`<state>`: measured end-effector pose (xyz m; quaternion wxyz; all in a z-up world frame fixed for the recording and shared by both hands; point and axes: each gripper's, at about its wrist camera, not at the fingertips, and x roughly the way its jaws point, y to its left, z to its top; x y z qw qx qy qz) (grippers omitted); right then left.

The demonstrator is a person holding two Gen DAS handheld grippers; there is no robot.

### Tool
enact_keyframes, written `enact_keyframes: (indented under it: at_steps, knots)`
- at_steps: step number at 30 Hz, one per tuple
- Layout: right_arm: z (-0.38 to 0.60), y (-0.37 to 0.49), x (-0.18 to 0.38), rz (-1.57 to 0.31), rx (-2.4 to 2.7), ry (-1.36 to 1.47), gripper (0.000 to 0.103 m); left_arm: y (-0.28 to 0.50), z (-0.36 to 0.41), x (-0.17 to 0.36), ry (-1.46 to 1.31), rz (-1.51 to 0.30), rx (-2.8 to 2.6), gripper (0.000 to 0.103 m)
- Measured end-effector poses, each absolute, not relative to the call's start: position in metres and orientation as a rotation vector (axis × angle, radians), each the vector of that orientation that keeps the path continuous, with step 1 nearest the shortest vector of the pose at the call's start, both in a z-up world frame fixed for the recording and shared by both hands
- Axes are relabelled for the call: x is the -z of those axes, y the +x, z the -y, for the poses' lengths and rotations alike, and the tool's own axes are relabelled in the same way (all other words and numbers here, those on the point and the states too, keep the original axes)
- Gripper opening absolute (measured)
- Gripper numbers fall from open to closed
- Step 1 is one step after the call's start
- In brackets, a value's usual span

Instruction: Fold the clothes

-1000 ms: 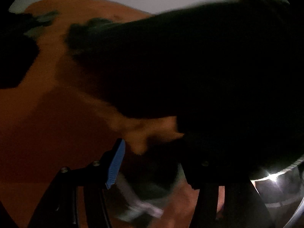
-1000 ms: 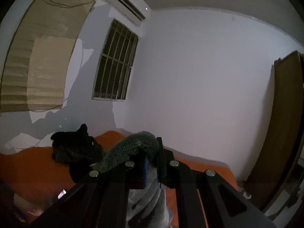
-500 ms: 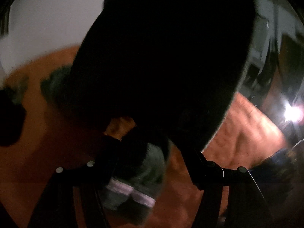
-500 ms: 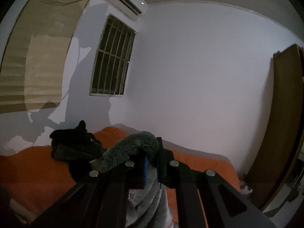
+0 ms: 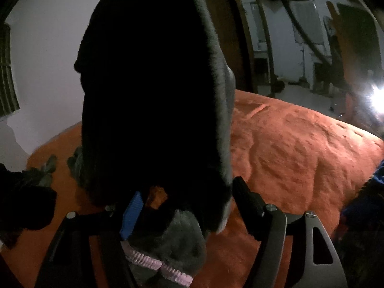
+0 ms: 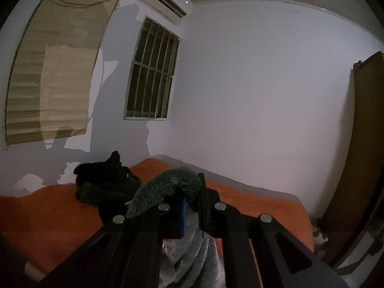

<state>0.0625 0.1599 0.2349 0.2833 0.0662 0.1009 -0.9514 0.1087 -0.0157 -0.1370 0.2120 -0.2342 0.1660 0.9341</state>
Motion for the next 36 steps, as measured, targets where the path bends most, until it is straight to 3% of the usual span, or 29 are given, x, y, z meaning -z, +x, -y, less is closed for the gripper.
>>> enact_keyframes:
  at_steps: [8, 14, 19, 20, 23, 28, 33, 36]
  knots:
    - [-0.162, 0.069, -0.232, -0.252, 2.517, 0.203, 0.006, 0.080, -0.018, 0.160, -0.749, -0.538, -2.611, 0.077]
    - [-0.176, 0.070, -0.232, -0.259, 2.535, 0.205, 0.006, 0.049, 0.004, 0.155, -0.946, -0.359, -2.652, 0.077]
    - [-0.196, 0.063, -0.228, -0.250, 2.579, 0.227, 0.006, 0.033, 0.059, 0.130, -0.996, -0.087, -2.762, 0.077]
    - [-0.201, 0.061, -0.226, -0.244, 2.592, 0.229, 0.006, 0.031, 0.072, 0.122, -0.974, -0.021, -2.800, 0.069]
    - [-0.214, 0.055, -0.220, -0.223, 2.634, 0.240, 0.006, 0.015, 0.101, 0.099, -0.952, 0.164, -2.822, 0.012]
    - [-0.236, 0.037, -0.212, -0.148, 2.677, 0.315, 0.006, -0.015, 0.131, 0.049, -0.832, 0.395, -2.880, 0.008]
    - [-0.250, 0.022, -0.217, -0.129, 2.721, 0.343, 0.006, -0.021, 0.173, -0.052, -0.639, 0.549, -3.001, 0.008]
    - [-0.259, 0.014, -0.233, -0.083, 2.742, 0.341, 0.006, -0.017, 0.173, -0.137, -0.465, 0.401, -3.171, 0.008]
